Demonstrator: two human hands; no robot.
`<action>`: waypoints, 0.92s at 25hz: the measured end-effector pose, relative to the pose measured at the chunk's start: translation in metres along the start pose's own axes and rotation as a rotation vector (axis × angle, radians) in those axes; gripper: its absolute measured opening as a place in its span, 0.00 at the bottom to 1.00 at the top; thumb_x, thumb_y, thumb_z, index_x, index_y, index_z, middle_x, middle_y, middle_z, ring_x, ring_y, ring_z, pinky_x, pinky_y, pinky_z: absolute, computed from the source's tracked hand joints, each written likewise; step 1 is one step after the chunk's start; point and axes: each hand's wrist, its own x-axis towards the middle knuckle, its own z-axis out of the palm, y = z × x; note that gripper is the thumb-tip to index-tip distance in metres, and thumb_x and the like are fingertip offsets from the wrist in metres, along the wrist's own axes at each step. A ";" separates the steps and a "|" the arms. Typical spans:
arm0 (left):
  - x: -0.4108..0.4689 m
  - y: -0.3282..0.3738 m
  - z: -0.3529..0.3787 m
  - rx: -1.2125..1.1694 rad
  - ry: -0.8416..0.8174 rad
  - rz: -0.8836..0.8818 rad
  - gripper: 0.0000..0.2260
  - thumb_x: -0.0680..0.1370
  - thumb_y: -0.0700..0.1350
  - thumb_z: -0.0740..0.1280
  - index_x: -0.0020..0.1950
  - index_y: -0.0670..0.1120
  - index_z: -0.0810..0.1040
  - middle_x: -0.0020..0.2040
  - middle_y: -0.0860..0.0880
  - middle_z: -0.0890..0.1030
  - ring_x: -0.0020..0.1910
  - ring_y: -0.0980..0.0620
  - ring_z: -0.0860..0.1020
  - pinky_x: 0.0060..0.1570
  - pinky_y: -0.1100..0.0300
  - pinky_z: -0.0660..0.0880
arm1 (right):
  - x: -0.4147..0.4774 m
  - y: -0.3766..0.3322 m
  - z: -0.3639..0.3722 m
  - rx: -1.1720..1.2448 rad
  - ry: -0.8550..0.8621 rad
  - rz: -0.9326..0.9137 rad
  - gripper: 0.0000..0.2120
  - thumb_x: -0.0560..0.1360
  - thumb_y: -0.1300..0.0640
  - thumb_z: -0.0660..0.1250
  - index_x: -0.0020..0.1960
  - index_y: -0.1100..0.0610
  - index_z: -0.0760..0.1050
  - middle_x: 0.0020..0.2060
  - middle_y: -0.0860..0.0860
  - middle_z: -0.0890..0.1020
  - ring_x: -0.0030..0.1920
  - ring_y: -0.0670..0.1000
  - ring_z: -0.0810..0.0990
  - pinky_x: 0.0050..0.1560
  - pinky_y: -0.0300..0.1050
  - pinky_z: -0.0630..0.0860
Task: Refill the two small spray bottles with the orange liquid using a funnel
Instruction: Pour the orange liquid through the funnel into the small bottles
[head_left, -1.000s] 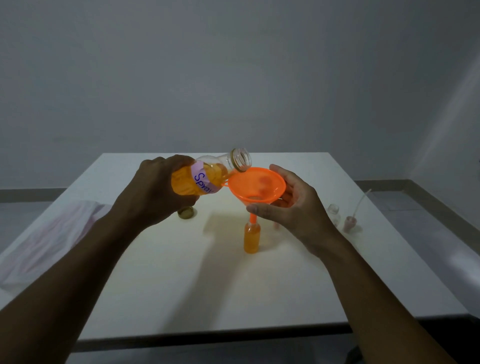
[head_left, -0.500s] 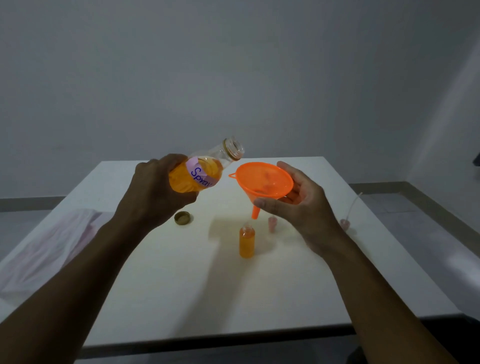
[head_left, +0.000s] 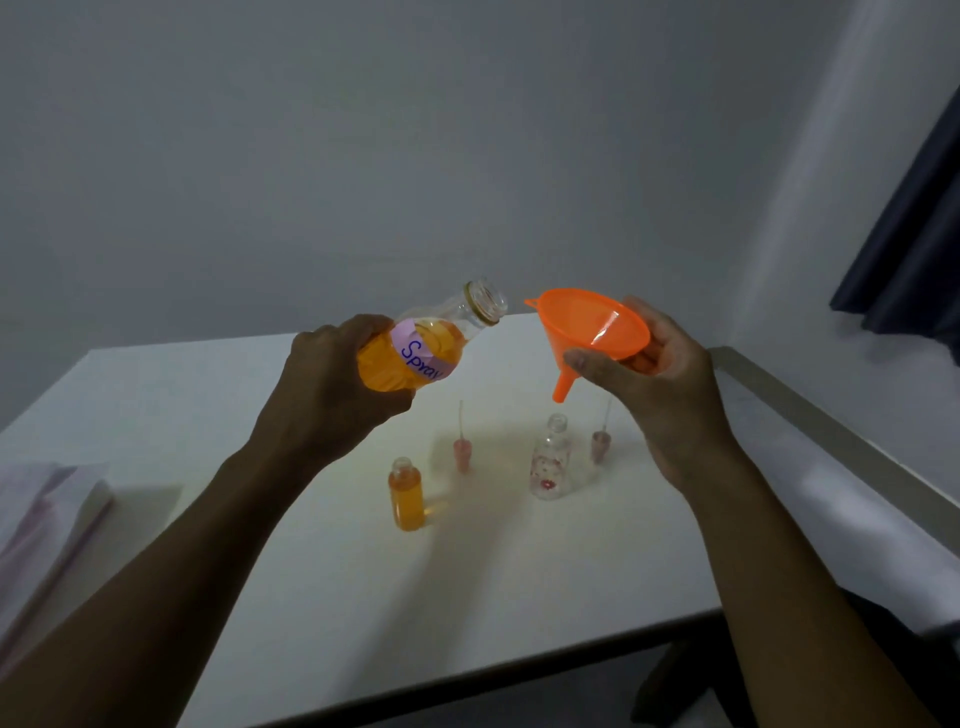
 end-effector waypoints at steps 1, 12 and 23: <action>0.003 0.003 0.005 -0.003 -0.004 0.006 0.30 0.64 0.46 0.81 0.63 0.43 0.76 0.54 0.41 0.83 0.48 0.44 0.80 0.45 0.53 0.77 | 0.000 0.003 -0.003 -0.005 -0.003 0.004 0.44 0.57 0.41 0.83 0.69 0.48 0.73 0.61 0.48 0.81 0.60 0.51 0.81 0.59 0.55 0.81; 0.017 0.013 0.018 0.034 -0.037 0.072 0.29 0.64 0.44 0.81 0.62 0.43 0.77 0.53 0.41 0.83 0.46 0.42 0.80 0.45 0.52 0.77 | -0.008 0.018 -0.002 -0.115 -0.056 0.035 0.47 0.60 0.42 0.82 0.74 0.47 0.67 0.67 0.47 0.76 0.64 0.51 0.77 0.58 0.50 0.81; 0.036 0.024 0.012 0.190 -0.106 0.155 0.26 0.63 0.39 0.79 0.60 0.43 0.77 0.49 0.41 0.83 0.47 0.41 0.77 0.40 0.52 0.74 | -0.011 0.025 0.000 -0.106 -0.112 0.033 0.47 0.61 0.48 0.83 0.75 0.47 0.65 0.68 0.48 0.76 0.64 0.50 0.78 0.60 0.49 0.80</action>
